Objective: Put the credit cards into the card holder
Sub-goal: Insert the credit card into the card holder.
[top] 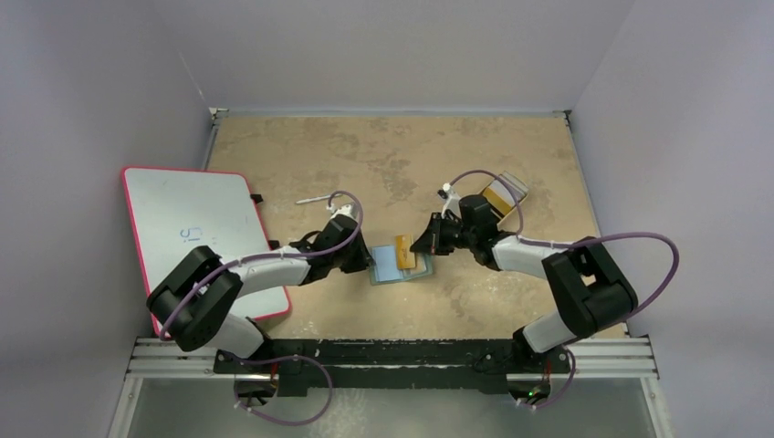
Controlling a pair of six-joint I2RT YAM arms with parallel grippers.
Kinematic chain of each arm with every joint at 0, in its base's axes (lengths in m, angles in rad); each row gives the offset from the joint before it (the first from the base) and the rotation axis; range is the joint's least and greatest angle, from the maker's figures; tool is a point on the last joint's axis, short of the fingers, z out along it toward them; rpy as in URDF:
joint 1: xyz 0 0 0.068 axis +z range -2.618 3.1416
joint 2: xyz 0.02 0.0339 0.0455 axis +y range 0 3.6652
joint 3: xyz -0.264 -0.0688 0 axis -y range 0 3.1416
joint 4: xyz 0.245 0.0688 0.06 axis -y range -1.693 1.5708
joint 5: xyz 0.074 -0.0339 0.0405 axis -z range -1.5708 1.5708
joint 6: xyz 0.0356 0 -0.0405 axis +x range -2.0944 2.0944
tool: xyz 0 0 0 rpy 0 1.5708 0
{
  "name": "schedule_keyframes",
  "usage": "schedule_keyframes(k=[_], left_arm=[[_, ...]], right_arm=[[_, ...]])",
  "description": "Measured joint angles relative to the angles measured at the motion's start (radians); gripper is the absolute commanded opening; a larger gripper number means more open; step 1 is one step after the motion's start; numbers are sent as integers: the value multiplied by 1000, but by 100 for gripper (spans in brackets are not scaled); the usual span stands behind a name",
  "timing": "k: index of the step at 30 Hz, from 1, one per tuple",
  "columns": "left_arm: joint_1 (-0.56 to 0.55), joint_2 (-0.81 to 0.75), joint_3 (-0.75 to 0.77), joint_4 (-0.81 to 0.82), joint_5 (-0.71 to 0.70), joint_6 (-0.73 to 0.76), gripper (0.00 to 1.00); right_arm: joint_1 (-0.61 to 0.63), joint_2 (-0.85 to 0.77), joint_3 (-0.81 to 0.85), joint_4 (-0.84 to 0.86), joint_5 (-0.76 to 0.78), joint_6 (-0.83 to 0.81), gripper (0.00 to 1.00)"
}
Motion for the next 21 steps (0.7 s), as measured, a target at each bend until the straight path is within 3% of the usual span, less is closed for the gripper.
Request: schedule_keyframes(k=[21], left_arm=[[0, 36, -27, 55, -8, 0, 0]], right_arm=[[0, -30, -35, 43, 103, 25, 0]])
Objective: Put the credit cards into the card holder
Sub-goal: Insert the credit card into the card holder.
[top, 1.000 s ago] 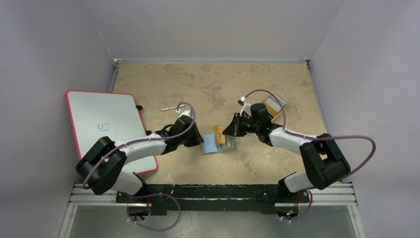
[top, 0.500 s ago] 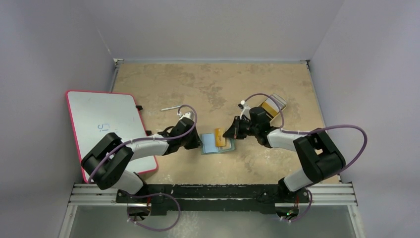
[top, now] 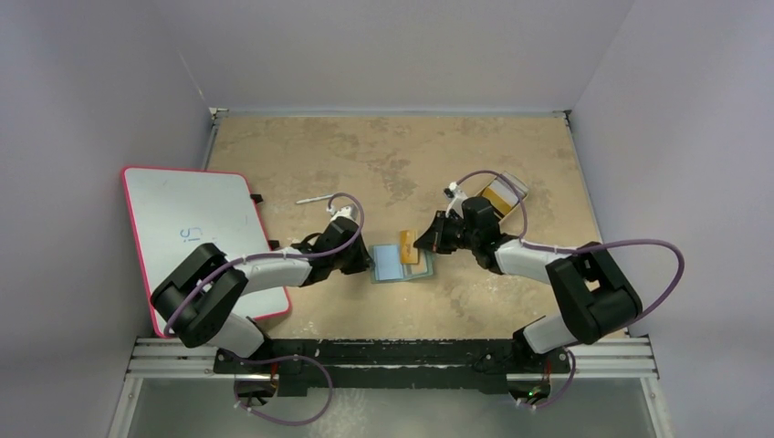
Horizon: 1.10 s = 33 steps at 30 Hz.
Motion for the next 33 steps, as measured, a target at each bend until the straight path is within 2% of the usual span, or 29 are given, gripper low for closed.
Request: schedule_keyframes(k=[15, 33], left_arm=[[0, 11, 0, 20, -7, -1, 0], [-2, 11, -4, 24, -17, -14, 0]], right_arm=[[20, 40, -47, 65, -4, 43, 0], [33, 32, -95, 62, 0, 105, 0]])
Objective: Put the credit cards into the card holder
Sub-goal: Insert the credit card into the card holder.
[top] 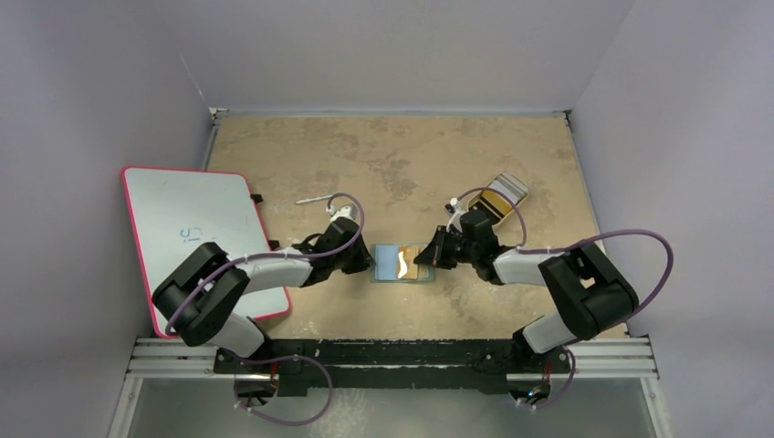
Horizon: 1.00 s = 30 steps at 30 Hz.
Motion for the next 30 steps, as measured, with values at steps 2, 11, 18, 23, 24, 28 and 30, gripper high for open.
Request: schedule_keyframes(k=[2, 11, 18, 23, 24, 28, 30], left_arm=[[0, 0, -1, 1, -2, -3, 0], [-2, -2, -2, 2, -6, -3, 0], [-2, -2, -3, 3, -6, -3, 0], [-2, -8, -14, 14, -7, -5, 0], [-2, -11, -16, 14, -8, -6, 0], [-2, -21, -18, 0, -22, -6, 0], [-2, -31, -18, -19, -33, -6, 0]], right_arm=[[2, -5, -9, 0, 1, 8, 0], [13, -27, -19, 3, 9, 19, 0], [22, -19, -19, 16, 10, 31, 0], [22, 16, -19, 34, 17, 43, 8], [25, 23, -18, 37, 21, 48, 9], [43, 43, 1, 39, 32, 62, 10], [56, 58, 17, 39, 37, 69, 12]])
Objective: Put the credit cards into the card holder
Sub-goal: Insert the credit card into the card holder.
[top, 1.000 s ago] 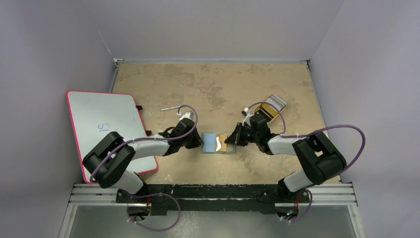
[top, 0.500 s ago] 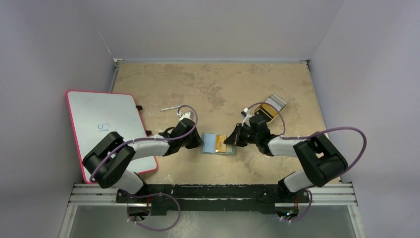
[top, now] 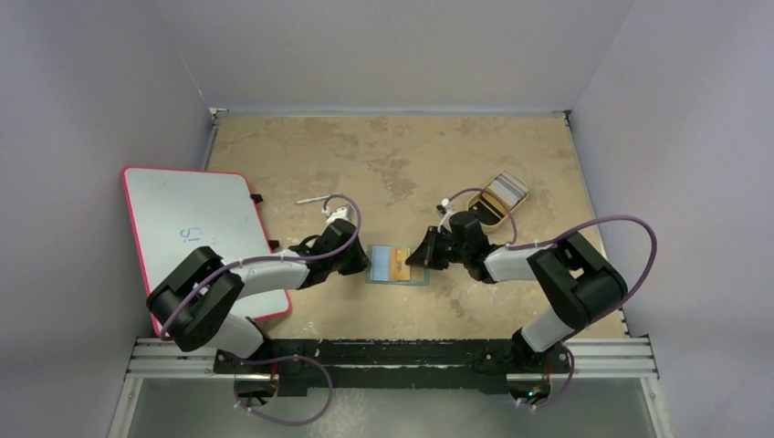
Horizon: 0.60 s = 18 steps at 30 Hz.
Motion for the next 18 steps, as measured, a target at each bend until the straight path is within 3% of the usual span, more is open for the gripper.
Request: schedule_keyframes(k=[10, 18], left_arm=[[0, -23, -9, -30, -23, -6, 0], [0, -26, -10, -32, -25, -9, 0]], right_arm=[[95, 99, 108, -2, 38, 31, 26], [122, 76, 162, -121, 111, 22, 38]])
